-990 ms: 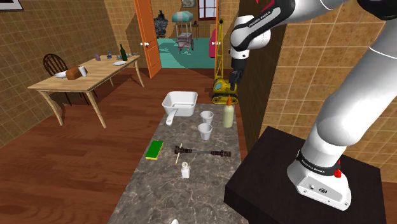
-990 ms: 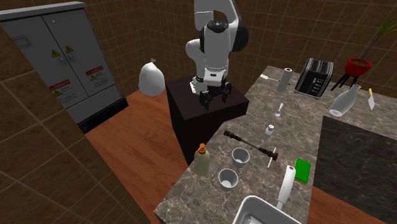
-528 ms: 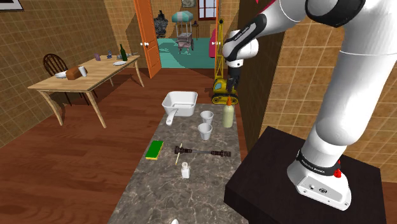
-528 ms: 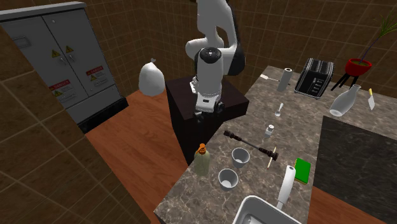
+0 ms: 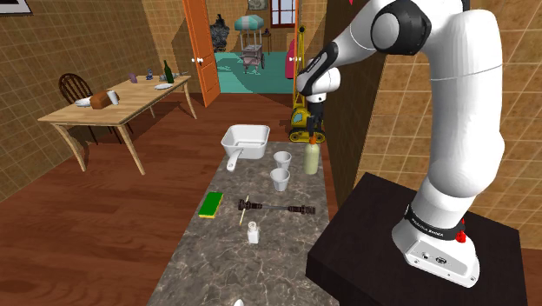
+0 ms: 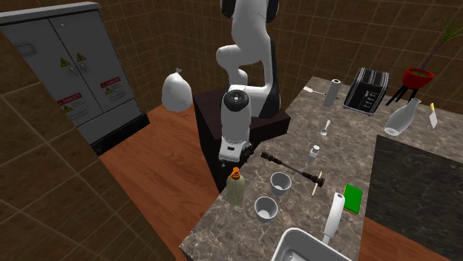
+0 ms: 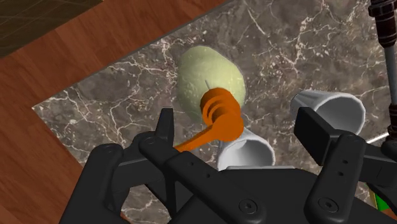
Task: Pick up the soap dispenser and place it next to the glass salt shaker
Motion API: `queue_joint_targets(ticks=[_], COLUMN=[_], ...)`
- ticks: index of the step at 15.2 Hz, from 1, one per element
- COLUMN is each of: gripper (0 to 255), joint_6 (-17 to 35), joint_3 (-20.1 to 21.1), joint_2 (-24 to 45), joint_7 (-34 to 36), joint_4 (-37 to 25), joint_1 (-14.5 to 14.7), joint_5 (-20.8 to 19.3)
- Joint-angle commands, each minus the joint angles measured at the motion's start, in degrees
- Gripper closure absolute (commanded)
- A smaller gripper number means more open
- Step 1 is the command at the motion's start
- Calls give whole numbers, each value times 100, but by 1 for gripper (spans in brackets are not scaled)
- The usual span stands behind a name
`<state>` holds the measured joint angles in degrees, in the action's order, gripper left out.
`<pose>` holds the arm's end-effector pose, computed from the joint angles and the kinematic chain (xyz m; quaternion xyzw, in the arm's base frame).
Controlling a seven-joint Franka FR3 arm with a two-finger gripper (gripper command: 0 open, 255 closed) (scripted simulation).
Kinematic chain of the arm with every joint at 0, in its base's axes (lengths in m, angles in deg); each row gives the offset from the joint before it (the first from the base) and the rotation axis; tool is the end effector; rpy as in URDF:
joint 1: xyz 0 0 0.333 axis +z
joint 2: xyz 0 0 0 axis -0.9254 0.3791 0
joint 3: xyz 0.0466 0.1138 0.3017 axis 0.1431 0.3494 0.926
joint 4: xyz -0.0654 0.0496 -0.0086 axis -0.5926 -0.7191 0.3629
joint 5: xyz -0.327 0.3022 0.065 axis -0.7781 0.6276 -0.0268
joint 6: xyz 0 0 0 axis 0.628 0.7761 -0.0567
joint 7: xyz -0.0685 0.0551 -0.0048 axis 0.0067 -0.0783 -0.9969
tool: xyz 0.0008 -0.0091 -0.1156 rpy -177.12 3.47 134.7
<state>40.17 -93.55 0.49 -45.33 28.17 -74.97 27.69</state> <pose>0.5774 -0.2826 0.2278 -0.9970 -0.0576 0.0442 0.0257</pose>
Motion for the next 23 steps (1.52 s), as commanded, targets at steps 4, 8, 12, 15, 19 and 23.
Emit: queue_joint_targets(ticks=[4, 8, 12, 15, 19, 23], gripper=[0, 0, 0, 255, 255, 255], joint_6=[286, 446, 446, 445, 445, 445], joint_3=[54, 90, 90, 90, 90, 90], joint_2=[266, 391, 391, 391, 391, 391], joint_7=[-111, -151, -151, -151, -151, -151], joint_4=[40, 82, 82, 81, 81, 80], joint_1=[-71, -95, -95, -94, -95, -95], joint_5=[116, 177, 177, 177, 177, 177])
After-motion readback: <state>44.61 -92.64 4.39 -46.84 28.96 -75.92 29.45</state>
